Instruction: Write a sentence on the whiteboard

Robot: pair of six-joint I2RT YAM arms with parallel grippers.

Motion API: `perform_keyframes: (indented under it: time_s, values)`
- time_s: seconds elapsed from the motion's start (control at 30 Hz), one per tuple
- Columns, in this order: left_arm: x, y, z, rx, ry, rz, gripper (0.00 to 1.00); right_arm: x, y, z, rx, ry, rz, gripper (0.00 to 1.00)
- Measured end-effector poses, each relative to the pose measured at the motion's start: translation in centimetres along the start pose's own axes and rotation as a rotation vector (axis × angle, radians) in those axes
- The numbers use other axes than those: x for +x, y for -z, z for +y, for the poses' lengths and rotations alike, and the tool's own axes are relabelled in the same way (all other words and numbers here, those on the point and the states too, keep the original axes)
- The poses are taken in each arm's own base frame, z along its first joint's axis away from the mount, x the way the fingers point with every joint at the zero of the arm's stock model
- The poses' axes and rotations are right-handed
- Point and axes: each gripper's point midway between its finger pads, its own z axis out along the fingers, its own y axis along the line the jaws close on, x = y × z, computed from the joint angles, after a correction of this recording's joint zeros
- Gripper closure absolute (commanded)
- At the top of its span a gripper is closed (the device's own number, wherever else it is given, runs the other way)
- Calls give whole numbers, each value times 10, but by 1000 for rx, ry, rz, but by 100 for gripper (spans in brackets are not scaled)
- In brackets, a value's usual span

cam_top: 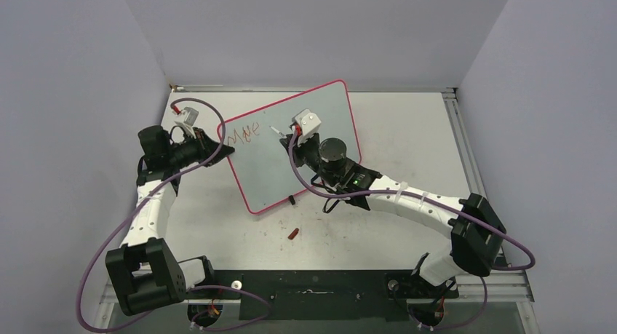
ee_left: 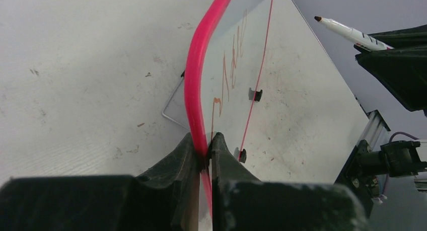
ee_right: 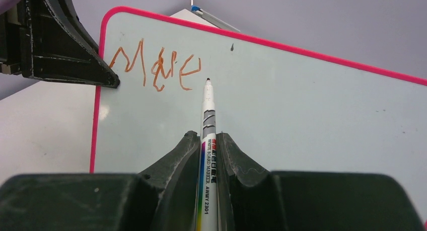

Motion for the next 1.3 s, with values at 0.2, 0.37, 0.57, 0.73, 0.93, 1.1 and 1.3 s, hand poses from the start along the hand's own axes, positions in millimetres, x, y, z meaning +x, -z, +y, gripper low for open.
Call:
perform_keyframes:
  time_s: [0.2,0.37,0.57,0.73,0.93,1.1,1.3]
  values:
    - [9,0,-2,9,18,30,100,11,-6,-1,20,28,25,95]
    - [16,-2,-4,6,-18,55,100,23,-6,-3,34,46,60,95]
    - [29,-10,-25,19,-118,95,100,21,-5,-4,43,50,55,95]
    - [30,-9,-28,11,-151,98,100,18,-1,-7,53,49,51,95]
    - [31,-8,-28,1,-159,97,100,16,3,-11,69,49,48,95]
    - [31,-7,-29,2,-171,98,100,18,4,-12,73,52,53,95]
    - [31,-7,-30,1,-172,97,100,18,4,-12,74,53,53,95]
